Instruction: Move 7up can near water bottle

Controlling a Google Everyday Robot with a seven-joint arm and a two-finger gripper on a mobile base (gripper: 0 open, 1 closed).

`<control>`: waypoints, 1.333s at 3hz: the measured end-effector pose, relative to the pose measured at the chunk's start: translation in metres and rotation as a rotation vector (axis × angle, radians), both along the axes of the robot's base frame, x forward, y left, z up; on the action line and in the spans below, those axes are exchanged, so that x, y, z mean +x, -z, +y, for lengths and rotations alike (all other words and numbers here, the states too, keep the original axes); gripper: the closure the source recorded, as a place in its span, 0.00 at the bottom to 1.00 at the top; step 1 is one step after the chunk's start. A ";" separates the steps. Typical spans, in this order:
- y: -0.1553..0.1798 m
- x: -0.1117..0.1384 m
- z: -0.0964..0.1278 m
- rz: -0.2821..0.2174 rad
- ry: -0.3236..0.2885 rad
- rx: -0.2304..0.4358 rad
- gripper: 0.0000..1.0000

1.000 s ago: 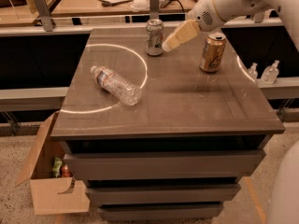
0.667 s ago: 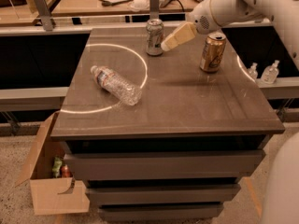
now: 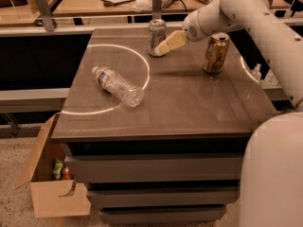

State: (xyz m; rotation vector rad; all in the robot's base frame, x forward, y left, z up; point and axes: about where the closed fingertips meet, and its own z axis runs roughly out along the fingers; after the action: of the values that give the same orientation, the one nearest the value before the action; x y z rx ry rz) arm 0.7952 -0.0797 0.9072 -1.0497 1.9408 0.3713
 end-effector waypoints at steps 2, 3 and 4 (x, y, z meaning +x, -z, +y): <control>0.018 0.043 0.025 -0.032 -0.009 0.007 0.00; 0.018 0.058 0.040 -0.050 -0.023 0.026 0.10; 0.019 0.065 0.052 -0.052 -0.046 0.043 0.34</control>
Offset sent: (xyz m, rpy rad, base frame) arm 0.0831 0.0406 -0.0082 0.0295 -0.0801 0.0140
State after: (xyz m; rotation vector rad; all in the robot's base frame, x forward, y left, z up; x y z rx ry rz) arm 0.8604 -0.0280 0.8885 -1.0676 1.8579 0.4056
